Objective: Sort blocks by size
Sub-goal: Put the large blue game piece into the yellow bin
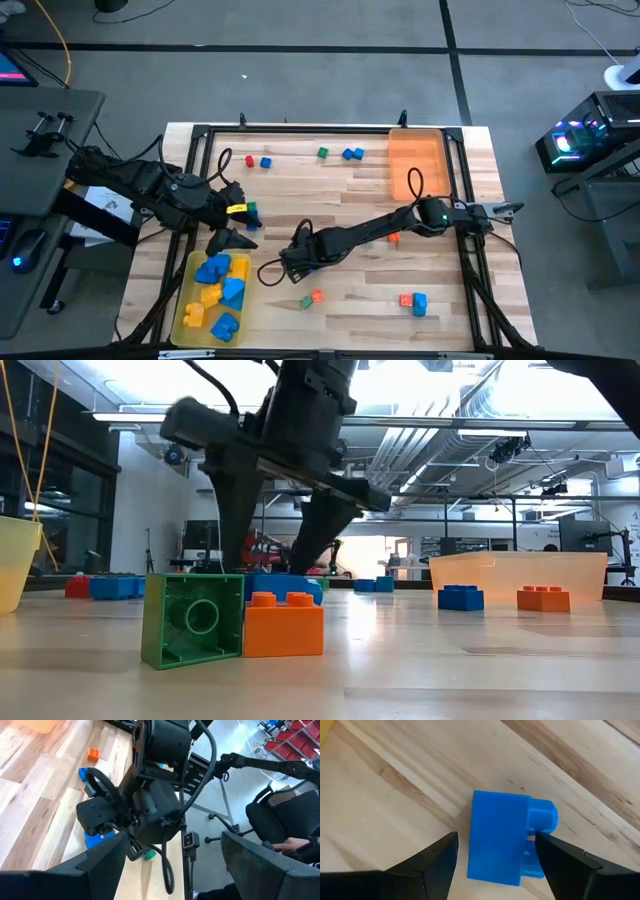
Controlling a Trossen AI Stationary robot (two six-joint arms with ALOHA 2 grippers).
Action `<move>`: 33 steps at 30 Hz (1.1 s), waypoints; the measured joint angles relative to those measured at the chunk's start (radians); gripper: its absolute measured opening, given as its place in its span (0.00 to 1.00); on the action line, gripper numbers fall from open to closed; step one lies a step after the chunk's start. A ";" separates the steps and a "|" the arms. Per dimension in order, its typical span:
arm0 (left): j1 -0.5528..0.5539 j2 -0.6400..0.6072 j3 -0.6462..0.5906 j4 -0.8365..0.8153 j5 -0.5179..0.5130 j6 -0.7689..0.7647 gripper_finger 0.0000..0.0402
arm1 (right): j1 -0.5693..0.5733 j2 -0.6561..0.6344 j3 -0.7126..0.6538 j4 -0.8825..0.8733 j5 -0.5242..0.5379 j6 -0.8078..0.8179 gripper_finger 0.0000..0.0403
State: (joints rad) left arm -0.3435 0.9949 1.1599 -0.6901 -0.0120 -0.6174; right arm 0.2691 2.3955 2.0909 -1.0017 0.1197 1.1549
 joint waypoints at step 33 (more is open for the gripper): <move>-0.007 0.000 -0.001 -0.001 -0.025 0.001 0.76 | 0.000 0.016 0.015 -0.216 0.028 -0.054 0.39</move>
State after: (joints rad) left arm -0.3504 0.9949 1.1591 -0.6910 -0.0372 -0.6169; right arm 0.2687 2.4115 2.1061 -1.2177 0.1474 1.1008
